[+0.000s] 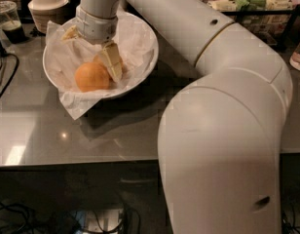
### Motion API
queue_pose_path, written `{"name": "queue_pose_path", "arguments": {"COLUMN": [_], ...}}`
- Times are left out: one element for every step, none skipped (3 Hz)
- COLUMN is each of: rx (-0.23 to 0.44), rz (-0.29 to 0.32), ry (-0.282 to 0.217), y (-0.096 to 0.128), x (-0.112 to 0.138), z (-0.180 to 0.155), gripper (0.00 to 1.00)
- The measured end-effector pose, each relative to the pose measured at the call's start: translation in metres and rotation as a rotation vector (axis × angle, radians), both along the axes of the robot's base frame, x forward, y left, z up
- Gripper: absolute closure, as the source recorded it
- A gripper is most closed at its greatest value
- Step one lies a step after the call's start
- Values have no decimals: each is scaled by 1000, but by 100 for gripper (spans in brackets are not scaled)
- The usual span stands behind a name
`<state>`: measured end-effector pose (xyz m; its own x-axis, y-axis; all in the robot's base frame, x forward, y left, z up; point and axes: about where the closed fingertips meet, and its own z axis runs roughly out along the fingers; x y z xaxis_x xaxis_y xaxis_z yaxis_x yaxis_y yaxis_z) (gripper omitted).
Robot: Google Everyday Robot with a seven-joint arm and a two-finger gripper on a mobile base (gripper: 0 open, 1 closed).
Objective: Pick orange from white bowl
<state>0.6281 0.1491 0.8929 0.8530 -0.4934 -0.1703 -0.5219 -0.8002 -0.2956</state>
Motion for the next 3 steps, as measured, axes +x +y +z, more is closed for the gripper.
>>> {"name": "queue_pose_path", "arguments": {"rx": [19,41,58], "rz": [-11,-20,-27], "ry": [9,30,48], "y": [2,4,5], "x": [-2,-9,-12], "z": [-3,-10,-18], "gripper": [0,0,0]}}
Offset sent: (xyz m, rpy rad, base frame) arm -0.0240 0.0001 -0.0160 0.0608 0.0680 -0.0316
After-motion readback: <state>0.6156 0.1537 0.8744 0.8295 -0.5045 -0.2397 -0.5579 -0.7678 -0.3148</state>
